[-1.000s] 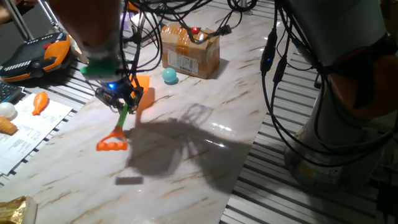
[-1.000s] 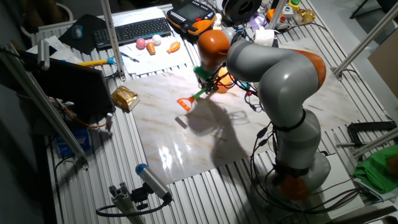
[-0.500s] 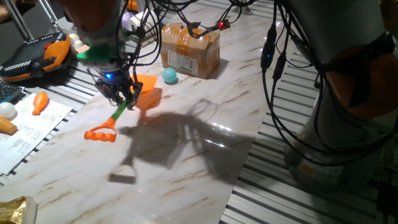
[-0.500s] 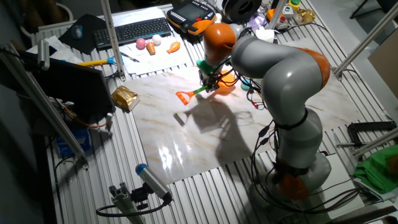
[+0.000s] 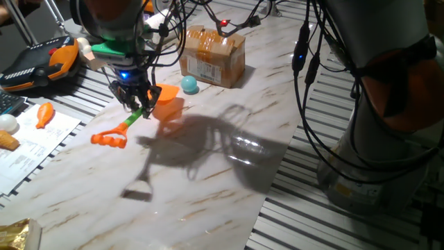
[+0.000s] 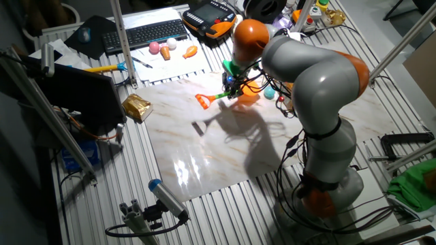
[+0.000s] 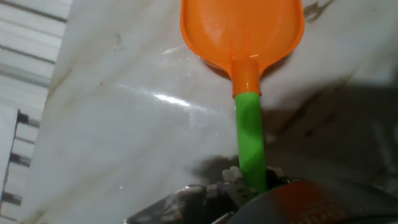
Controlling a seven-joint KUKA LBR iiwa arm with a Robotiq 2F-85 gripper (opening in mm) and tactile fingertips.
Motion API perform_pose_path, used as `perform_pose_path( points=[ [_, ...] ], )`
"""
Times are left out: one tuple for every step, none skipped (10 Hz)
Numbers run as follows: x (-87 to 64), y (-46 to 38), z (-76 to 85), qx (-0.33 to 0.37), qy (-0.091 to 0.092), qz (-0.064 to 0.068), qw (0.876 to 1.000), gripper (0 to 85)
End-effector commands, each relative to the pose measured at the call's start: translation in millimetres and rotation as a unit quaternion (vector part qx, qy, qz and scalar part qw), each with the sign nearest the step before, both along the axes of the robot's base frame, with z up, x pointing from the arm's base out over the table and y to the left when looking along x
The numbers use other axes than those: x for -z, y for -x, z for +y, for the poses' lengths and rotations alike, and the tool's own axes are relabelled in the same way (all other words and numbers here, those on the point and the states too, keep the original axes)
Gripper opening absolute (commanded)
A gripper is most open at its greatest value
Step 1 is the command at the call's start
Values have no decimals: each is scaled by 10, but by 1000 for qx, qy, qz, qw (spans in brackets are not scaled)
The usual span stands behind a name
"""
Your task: Use a shovel to scoop up an object
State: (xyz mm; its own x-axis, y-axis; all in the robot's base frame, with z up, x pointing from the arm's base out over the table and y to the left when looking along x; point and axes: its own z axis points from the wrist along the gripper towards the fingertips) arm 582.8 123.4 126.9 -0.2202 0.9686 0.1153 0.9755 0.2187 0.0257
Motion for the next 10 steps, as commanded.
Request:
perform_pose_path(
  points=[
    [-5,2,-16,11,-5,3,1000,7],
    [-5,9,-28,22,-7,6,1000,7],
    [-8,17,-32,40,-13,9,999,7],
    [-14,26,-28,50,-20,14,998,7],
    [-14,33,-25,55,-29,20,998,7],
    [-11,35,-33,55,-37,22,998,7],
    [-3,37,-48,55,-43,23,997,7],
    [10,35,-66,56,-45,24,997,7],
    [32,30,-92,62,-48,24,997,7],
    [46,29,-114,69,-52,25,996,7]
  ],
)
